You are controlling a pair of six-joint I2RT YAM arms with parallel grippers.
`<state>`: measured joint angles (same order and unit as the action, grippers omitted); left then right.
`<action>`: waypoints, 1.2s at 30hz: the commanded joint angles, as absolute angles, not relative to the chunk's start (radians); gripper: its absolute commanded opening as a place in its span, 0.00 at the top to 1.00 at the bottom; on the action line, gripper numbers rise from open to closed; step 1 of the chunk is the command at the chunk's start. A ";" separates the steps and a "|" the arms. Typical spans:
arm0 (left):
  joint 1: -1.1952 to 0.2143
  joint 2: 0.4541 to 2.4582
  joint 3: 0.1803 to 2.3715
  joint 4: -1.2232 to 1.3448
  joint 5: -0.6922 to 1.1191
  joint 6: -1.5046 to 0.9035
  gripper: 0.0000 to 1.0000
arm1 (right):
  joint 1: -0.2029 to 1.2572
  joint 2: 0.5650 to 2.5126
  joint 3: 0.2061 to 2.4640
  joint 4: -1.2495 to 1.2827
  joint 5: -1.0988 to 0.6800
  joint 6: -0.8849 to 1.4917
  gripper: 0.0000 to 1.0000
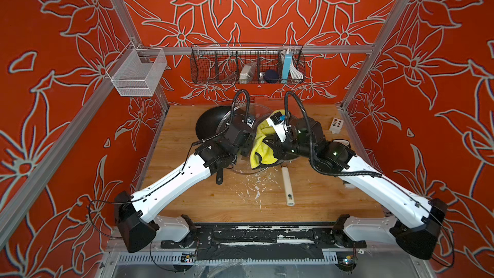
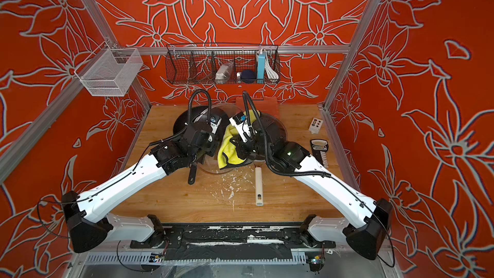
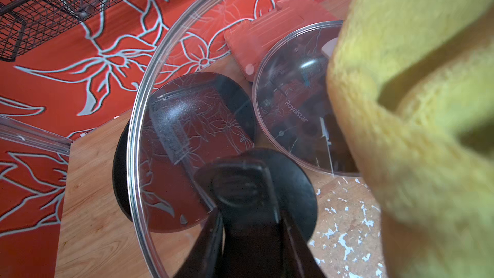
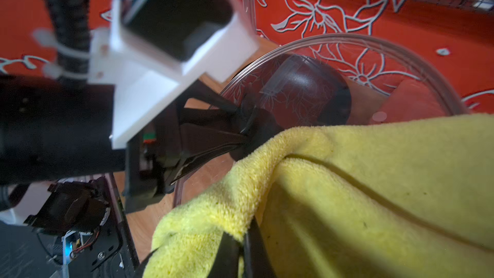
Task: Wipe the pot lid with a cloth
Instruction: Wipe the pot lid.
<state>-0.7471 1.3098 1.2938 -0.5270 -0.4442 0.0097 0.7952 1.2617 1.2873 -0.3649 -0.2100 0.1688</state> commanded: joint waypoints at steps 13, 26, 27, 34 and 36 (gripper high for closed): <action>-0.741 1.229 1.316 -0.344 -0.478 -0.038 1.00 | 0.645 1.510 1.651 -0.419 -0.256 0.118 1.00; -0.709 1.257 1.355 -0.353 -0.470 -0.089 1.00 | 0.693 1.451 1.502 -0.383 -0.320 0.157 1.00; -0.706 1.259 1.359 -0.354 -0.468 -0.092 1.00 | 0.702 1.438 1.480 -0.377 -0.318 0.160 1.00; -0.688 1.269 1.371 -0.352 -0.453 -0.116 1.00 | 0.785 1.341 1.293 -0.305 -0.292 0.206 1.00; -0.685 1.272 1.374 -0.353 -0.451 -0.121 1.00 | 0.813 1.320 1.240 -0.285 -0.280 0.219 1.00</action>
